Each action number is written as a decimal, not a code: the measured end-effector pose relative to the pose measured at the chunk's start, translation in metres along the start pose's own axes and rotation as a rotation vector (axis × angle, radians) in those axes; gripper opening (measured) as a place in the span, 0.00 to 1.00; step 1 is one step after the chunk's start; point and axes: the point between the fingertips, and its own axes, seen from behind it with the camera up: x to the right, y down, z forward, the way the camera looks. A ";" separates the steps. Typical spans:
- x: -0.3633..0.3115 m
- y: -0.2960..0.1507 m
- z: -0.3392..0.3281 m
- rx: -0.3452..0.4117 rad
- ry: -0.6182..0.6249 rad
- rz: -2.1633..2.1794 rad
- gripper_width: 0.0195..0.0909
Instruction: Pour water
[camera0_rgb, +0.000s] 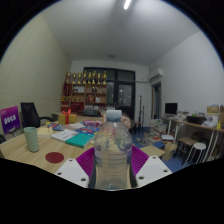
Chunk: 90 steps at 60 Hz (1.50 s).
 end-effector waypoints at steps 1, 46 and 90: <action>-0.002 -0.004 0.000 0.005 0.005 -0.013 0.39; -0.293 -0.118 0.085 0.356 0.084 -2.191 0.39; -0.252 -0.151 0.093 0.169 -0.140 -0.476 0.39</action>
